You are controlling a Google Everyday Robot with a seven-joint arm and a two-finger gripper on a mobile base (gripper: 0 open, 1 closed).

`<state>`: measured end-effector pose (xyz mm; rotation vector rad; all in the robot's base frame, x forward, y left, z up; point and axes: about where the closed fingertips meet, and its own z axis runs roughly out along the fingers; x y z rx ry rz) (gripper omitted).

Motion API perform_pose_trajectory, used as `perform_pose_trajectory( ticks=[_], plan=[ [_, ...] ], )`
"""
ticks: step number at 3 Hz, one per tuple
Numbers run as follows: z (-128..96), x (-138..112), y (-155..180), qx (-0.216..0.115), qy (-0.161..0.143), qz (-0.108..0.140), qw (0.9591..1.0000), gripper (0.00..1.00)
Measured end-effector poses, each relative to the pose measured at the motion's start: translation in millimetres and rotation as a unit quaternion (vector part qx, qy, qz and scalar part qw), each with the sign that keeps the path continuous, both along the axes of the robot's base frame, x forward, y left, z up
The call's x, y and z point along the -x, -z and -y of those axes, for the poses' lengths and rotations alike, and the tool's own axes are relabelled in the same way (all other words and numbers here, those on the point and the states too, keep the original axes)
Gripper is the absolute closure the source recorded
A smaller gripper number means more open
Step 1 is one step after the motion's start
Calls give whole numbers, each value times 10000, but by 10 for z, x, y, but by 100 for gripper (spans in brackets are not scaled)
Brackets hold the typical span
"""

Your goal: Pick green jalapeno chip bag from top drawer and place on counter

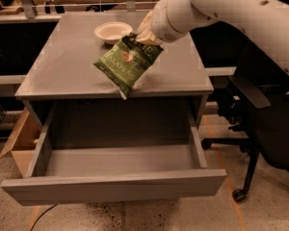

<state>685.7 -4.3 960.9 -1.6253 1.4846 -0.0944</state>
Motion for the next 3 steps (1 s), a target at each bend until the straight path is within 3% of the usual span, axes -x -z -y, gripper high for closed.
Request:
perform_pose_trajectory(
  ticks=[1, 3],
  plan=[
    [-133, -399, 186, 210, 21, -195, 9996, 100],
    [-186, -785, 602, 353, 199, -730, 9965, 100]
  ],
)
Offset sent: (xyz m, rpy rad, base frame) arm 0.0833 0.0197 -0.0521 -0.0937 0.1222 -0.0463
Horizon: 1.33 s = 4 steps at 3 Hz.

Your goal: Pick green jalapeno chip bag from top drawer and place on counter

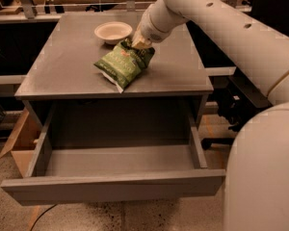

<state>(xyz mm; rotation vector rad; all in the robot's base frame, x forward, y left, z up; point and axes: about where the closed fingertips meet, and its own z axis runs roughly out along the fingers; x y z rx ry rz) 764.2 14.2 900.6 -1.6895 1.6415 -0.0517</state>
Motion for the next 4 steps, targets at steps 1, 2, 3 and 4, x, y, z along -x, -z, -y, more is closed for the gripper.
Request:
perform_pose_trajectory(
  ticks=[1, 2, 3, 4],
  plan=[
    [-10, -5, 22, 3, -9, -12, 10000, 82],
    [-27, -6, 49, 7, -22, -32, 10000, 58],
    [-47, -7, 74, 11, -36, -50, 10000, 35],
    [-65, -7, 99, 15, -50, -68, 10000, 12]
  ],
)
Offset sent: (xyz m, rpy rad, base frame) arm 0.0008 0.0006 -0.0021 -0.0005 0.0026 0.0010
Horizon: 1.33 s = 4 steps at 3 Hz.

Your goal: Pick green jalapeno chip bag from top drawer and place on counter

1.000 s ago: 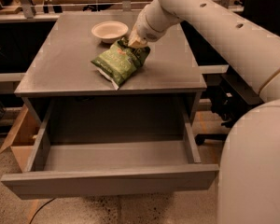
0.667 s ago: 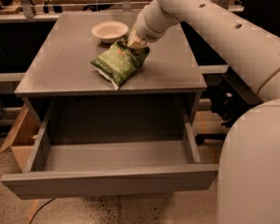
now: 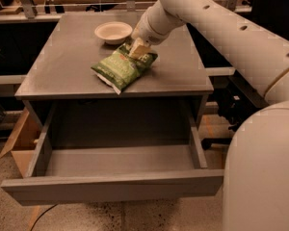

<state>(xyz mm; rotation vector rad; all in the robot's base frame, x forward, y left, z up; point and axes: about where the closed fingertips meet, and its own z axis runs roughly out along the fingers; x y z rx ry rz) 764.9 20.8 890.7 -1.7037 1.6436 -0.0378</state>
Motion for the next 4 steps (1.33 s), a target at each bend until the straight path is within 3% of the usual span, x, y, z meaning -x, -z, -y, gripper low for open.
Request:
perform_pose_trajectory(
  ticks=[1, 2, 3, 4],
  plan=[
    [32, -19, 27, -201, -37, -61, 9998, 0],
    [397, -110, 89, -564, 252, -235, 9978, 0],
    [839, -193, 112, -696, 735, -301, 9944, 0],
    [1115, -246, 90, -673, 1049, -289, 9918, 0]
  ],
)
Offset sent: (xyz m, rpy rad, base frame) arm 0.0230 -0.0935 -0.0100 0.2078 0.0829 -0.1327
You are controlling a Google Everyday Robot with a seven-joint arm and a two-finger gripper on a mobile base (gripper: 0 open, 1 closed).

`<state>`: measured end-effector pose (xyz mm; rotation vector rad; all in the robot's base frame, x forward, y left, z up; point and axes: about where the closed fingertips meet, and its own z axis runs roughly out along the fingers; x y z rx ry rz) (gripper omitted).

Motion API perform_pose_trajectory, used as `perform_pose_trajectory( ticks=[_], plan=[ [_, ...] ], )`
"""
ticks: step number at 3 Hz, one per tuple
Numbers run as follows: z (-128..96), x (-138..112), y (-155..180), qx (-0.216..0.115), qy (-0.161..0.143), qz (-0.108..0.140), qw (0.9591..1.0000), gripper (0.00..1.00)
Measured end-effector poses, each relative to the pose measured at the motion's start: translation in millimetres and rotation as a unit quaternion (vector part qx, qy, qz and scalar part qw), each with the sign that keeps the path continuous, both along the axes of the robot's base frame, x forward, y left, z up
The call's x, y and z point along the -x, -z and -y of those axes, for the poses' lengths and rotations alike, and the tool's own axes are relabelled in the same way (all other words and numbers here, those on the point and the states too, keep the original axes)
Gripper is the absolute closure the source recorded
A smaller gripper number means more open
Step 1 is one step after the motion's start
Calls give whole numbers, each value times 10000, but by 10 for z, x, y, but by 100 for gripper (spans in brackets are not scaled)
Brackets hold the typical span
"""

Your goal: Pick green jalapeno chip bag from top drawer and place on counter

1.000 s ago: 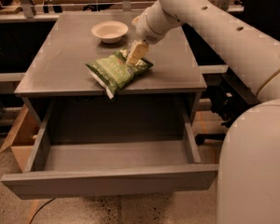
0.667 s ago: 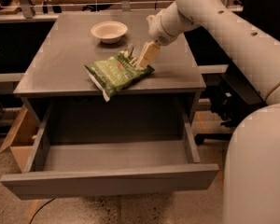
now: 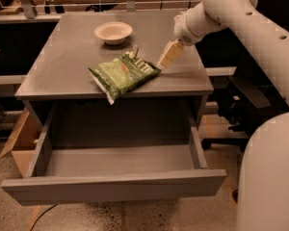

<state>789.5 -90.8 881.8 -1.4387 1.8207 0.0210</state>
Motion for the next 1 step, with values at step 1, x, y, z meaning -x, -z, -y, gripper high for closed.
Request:
perform_pose_trajectory(
  ticks=[1],
  plan=[
    [245, 7, -89, 83, 335, 61, 9994, 0]
  ],
)
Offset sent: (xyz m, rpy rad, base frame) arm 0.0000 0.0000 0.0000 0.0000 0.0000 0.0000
